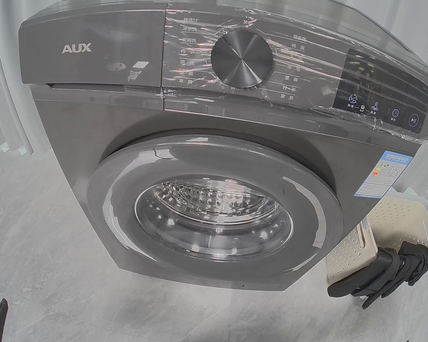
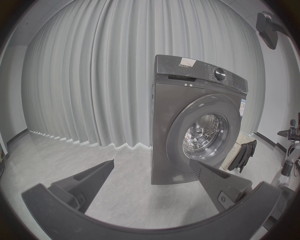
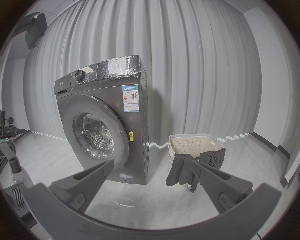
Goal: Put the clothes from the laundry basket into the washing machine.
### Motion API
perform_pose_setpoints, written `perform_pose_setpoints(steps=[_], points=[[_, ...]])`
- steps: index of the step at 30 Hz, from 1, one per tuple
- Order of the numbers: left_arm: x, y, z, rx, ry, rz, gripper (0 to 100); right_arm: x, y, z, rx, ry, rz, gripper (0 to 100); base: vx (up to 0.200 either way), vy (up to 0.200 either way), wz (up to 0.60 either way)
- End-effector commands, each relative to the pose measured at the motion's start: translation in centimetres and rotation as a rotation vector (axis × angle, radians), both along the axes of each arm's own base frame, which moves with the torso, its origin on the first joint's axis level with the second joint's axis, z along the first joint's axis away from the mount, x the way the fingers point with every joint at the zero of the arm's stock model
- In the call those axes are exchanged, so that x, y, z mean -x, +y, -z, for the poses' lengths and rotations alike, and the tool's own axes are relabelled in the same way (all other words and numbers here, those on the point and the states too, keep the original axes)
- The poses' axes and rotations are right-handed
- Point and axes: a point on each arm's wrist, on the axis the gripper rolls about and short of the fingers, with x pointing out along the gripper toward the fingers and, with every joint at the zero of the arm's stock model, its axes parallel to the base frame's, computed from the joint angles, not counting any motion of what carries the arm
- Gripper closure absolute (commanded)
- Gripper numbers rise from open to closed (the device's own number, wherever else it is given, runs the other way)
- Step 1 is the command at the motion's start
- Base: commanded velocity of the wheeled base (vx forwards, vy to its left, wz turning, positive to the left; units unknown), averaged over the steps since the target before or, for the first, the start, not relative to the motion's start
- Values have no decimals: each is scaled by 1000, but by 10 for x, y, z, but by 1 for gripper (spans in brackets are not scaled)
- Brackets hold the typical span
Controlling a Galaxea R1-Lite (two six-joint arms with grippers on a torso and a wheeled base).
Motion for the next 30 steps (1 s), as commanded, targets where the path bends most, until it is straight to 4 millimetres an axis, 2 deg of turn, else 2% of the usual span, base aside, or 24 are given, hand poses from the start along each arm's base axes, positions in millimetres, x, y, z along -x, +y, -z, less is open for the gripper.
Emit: perform_pose_setpoints(steps=[1,14,20,27,29,30], points=[[0,0,4,1,-3,-1,0,0,0,5,1,-1,-1,0,0,0,0],[0,0,4,2,-3,-1,0,0,0,5,3,5,-5,0,0,0,0],[0,0,4,2,-3,-1,0,0,0,5,3,-1,-4,0,200,0,0],[0,0,4,-1,-3,-1,0,0,0,5,0,-1,-7,0,0,0,0],[0,0,5,-1,-2,1,0,1,0,2,7,-19,-13,0,0,0,0],[0,0,4,-1,-3,1,0,5,0,-16,-5,-106,-27,0,0,0,0]])
